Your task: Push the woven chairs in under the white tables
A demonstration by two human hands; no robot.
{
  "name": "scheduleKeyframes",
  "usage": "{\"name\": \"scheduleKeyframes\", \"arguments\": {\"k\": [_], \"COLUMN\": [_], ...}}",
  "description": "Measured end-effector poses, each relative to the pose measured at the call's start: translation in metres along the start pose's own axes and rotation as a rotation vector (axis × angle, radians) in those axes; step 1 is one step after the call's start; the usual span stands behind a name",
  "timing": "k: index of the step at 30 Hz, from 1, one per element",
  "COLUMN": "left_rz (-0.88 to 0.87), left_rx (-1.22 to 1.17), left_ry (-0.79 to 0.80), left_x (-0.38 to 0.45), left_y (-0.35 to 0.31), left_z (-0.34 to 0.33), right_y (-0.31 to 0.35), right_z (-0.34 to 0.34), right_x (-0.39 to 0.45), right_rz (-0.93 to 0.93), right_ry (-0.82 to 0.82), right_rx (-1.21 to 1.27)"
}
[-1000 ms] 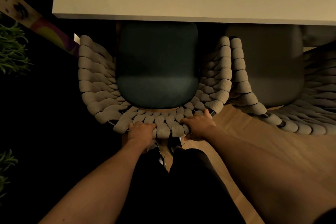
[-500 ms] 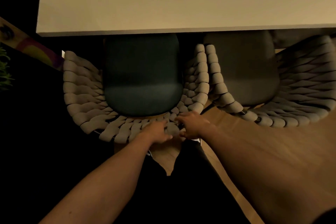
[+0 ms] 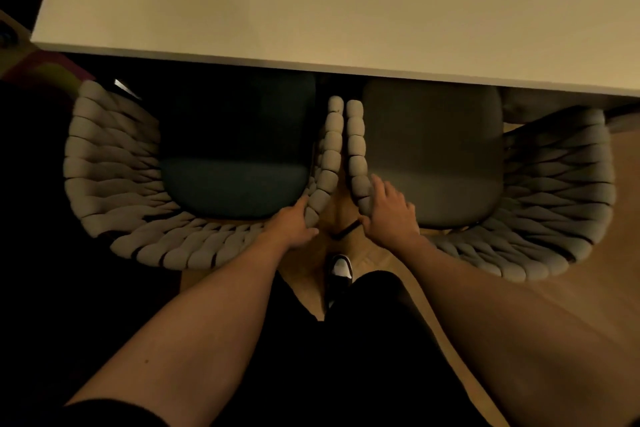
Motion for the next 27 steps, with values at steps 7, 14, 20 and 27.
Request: {"name": "scheduleKeyframes", "arguments": {"k": [7, 14, 20, 27], "left_rz": [0.111, 0.13, 0.133, 0.067], "left_rx": [0.053, 0.175, 0.192, 0.052], "left_ry": [-0.043, -0.152, -0.143, -0.042], "left_x": [0.009, 0.006, 0.008, 0.011], "left_y": [-0.019, -0.022, -0.021, -0.005], "left_z": [-0.01, -0.012, -0.011, -0.011], "right_y": [-0.028, -0.028, -0.028, -0.03], "right_z": [-0.02, -0.025, -0.023, -0.015], "right_x": [0.012, 0.016, 0.015, 0.002], "right_rz": [-0.156, -0.156, -0.155, -0.086], "right_ry": [0.265, 0.252, 0.234, 0.191], "right_rx": [0.142, 0.133, 0.151, 0.14]}}
Point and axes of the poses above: each hand's wrist, its own x-axis towards the middle knuckle, its own z-axis out of the back of the hand, y = z × x, the point moved 3 cm from there along x, towards the middle knuckle, and after that the axes turned 13 degrees about z, right-handed, at the moved point
